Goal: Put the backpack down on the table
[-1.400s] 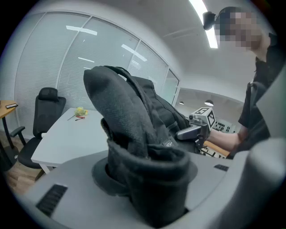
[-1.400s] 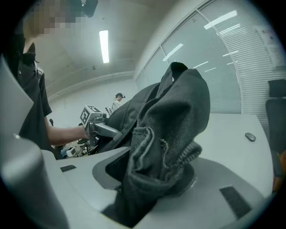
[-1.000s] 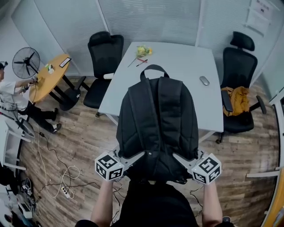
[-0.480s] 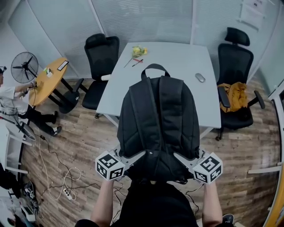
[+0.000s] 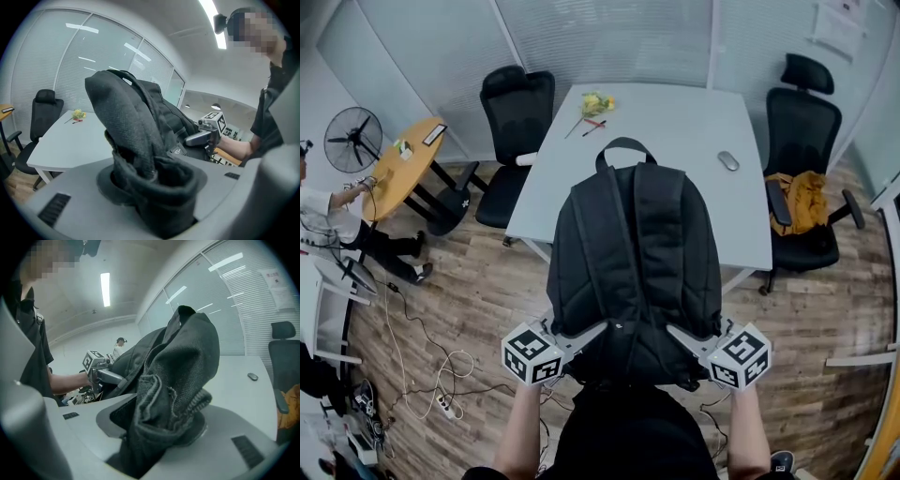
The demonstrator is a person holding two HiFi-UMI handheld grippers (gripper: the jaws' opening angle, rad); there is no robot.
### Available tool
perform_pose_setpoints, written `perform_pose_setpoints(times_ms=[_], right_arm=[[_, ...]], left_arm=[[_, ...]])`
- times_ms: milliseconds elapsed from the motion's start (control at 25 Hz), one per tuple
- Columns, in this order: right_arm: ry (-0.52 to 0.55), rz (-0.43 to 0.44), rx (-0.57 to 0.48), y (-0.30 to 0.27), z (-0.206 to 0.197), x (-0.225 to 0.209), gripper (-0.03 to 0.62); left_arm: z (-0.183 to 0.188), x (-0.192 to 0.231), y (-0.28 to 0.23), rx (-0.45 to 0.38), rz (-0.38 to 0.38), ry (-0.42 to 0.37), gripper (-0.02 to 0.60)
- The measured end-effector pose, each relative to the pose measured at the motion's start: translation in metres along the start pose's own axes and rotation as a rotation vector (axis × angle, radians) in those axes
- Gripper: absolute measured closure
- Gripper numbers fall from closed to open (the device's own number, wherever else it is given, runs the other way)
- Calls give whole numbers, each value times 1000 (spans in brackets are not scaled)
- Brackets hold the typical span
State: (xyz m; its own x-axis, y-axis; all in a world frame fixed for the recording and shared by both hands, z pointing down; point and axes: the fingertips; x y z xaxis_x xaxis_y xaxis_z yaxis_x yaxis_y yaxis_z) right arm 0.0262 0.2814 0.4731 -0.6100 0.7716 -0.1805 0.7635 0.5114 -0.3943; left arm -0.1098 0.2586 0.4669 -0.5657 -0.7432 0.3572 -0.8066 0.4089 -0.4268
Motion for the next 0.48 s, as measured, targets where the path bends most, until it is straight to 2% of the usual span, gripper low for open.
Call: perform_pose_setpoints(times_ms=[480], right_arm=[[-15, -24, 25, -33, 20, -25, 413]], left_arm=[[20, 44, -9, -15, -21, 21, 402]])
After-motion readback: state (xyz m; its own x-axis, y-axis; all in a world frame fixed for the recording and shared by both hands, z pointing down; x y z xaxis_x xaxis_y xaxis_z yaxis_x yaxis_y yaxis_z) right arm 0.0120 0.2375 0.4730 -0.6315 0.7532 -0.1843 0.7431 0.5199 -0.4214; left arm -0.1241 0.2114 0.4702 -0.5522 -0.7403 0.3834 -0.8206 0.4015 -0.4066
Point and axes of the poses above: the fingertips, and each gripper's own axes: y backward along the fingers, x to its left, z out of its top, and after that the axes turned 6 degrees about y, right-handed
